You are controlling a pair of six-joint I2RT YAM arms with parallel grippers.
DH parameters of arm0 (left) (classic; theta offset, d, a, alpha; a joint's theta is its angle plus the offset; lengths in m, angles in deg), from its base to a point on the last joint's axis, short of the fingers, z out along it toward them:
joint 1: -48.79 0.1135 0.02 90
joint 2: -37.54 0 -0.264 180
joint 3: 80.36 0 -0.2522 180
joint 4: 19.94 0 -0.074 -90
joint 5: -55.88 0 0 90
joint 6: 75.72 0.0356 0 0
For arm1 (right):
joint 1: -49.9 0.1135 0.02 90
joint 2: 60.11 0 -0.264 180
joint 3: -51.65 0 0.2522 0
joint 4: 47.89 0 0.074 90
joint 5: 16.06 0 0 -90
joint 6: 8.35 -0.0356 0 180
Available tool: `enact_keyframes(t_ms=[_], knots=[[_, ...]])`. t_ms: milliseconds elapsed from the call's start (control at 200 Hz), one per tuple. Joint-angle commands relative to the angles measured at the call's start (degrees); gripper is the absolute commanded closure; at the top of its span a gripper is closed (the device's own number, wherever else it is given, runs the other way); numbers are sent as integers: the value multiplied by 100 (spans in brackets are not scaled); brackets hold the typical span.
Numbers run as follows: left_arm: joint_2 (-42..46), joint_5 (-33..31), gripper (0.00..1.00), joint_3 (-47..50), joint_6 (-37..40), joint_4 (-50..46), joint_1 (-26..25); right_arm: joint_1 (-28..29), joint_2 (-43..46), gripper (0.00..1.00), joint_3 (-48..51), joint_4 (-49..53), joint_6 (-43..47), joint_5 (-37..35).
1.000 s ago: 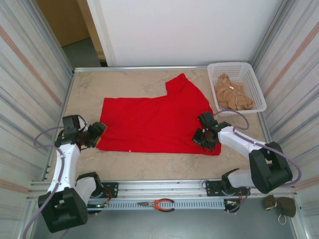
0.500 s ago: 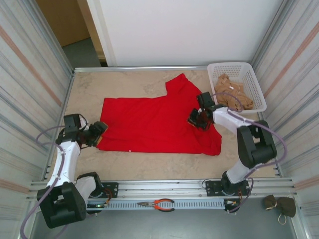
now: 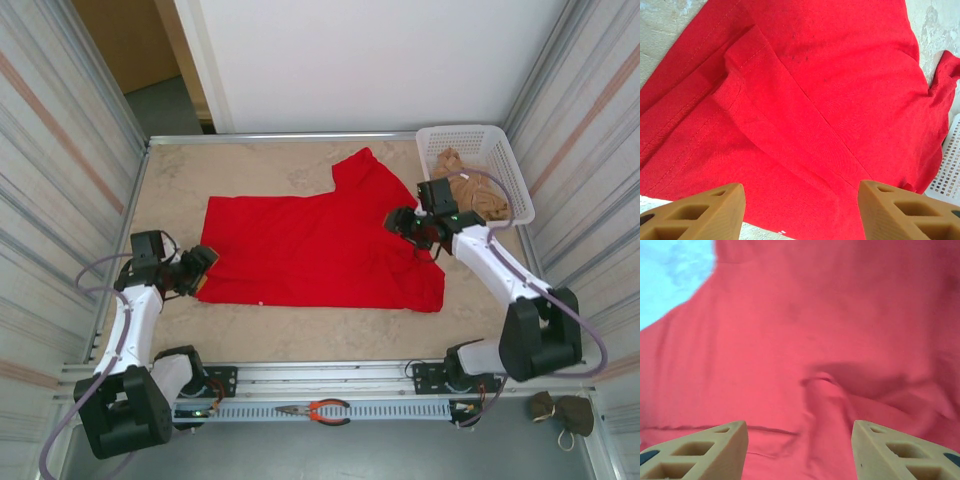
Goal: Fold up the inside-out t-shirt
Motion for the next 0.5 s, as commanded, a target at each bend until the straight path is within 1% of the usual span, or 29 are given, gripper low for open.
enact_keyframes(t_ms=[0, 140, 346, 436, 496], knots=[[77, 125, 39, 36, -32, 77, -49, -319, 282, 41, 567, 741, 163, -387], [44, 117, 39, 25, -76, 125, -96, -685, 430, 41, 1012, 621, 226, -98], [27, 63, 39, 32, -130, 168, -178, -858, 123, 42, 1174, 231, 106, 234], [40, 38, 39, 31, -149, 175, -193, -896, -88, 46, 1161, 42, 15, 392], [38, 34, 39, 25, -161, 174, -188, -903, -210, 52, 1151, -71, -55, 494]])
